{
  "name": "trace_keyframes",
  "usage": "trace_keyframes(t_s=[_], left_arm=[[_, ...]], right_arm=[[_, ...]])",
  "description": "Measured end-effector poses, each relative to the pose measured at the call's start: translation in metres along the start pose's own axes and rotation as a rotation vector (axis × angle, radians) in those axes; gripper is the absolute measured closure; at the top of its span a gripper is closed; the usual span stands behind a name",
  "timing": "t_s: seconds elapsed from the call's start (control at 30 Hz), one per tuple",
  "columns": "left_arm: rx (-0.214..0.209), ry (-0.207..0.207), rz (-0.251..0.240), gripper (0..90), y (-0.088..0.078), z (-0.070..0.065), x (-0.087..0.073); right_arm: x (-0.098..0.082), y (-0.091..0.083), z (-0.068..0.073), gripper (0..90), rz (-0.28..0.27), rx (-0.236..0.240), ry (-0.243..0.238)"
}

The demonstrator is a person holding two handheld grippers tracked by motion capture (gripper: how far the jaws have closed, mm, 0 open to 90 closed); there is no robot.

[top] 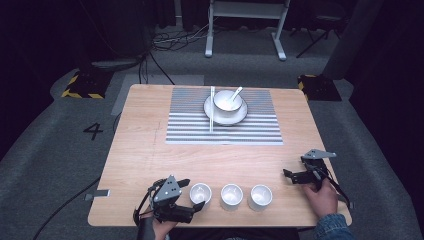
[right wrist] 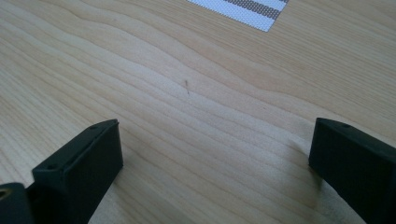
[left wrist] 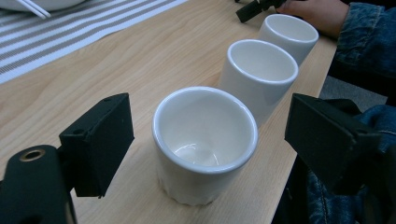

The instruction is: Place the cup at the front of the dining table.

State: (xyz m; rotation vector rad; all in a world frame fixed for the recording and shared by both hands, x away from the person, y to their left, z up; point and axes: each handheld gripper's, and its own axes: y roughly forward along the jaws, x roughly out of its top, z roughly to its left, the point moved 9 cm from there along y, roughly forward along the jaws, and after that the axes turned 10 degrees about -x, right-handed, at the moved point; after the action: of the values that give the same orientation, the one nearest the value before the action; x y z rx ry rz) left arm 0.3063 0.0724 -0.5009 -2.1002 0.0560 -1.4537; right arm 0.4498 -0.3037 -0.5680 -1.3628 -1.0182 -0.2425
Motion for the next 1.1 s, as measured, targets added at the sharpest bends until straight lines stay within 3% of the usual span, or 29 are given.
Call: trace_keyframes(t_s=[0.1, 0.3, 0.5, 0.63, 0.77, 1.1], left_arm=[[0.014, -0.016, 0.032, 15.6, 0.014, 0.005, -0.008], [0.018, -0.033, 0.058, 15.5, 0.026, 0.009, -0.015], [0.004, -0.02, 0.116, 20.0, 0.035, 0.008, -0.023], [0.013, -0.024, 0.136, 23.3, 0.038, 0.01, -0.024], [0.038, 0.009, 0.156, 25.1, 0.038, 0.01, -0.024], [0.045, 0.029, 0.182, 26.2, 0.039, 0.008, -0.023]], right_arm=[[0.0, 0.0, 0.0, 2.8, 0.0, 0.0, 0.0], [0.0, 0.0, 0.0, 2.9, 0.0, 0.0, 0.0], [0.0, 0.0, 0.0, 2.8, 0.0, 0.0, 0.0], [0.0, 0.0, 0.0, 2.8, 0.0, 0.0, 0.0], [0.0, 0.0, 0.0, 2.8, 0.0, 0.0, 0.0], [0.0, 0.0, 0.0, 2.8, 0.0, 0.0, 0.0]])
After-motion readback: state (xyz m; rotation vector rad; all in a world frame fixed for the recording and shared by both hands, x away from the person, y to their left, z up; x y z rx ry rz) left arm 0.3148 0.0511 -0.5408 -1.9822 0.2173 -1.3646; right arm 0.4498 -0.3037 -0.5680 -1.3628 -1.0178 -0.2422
